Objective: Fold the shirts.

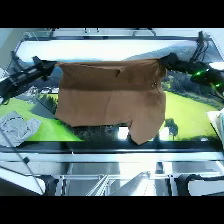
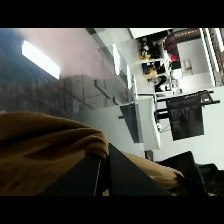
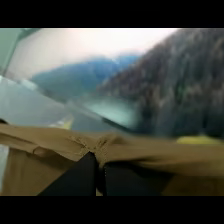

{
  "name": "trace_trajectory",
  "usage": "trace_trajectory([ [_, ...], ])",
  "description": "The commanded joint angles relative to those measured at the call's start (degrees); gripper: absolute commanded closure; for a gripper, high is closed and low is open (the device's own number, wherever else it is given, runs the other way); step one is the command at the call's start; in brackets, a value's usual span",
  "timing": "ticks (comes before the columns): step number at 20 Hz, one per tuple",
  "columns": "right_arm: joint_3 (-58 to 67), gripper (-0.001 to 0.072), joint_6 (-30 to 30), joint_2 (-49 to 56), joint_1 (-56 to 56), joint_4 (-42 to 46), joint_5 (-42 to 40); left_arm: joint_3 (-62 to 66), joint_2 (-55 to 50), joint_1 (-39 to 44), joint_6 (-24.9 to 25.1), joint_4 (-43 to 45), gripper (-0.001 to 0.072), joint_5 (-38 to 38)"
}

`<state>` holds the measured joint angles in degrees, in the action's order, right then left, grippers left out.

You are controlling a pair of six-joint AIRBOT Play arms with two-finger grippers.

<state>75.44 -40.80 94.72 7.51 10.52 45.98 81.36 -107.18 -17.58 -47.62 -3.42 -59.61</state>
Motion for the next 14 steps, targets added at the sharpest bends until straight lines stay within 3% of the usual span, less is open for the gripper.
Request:
trace_trajectory([
  [1, 0.1, 0.0688, 3.3, 6.2, 0.3, 0.3, 3.3, 9.4, -11.7, 1.4, 1.0, 1.4, 0.0688, -1.6],
  [5, -0.2, 0.0688, 3.1, 9.8, 0.3, 2.6, 6.8, 10.6, -16.0, 0.9, -3.1, 5.1, 0.0695, -5.5],
  [11, -0.3, 0.0688, 2.4, 12.8, 0.3, 2.8, 8.8, 10.7, -16.7, -0.8, -11.2, 18.3, 0.0693, -7.2],
  [14, -0.3, 0.0688, 2.4, 12.8, 0.3, 2.8, 8.7, 10.6, -16.7, -3.2, -14.2, 18.9, 0.0695, -11.4],
])
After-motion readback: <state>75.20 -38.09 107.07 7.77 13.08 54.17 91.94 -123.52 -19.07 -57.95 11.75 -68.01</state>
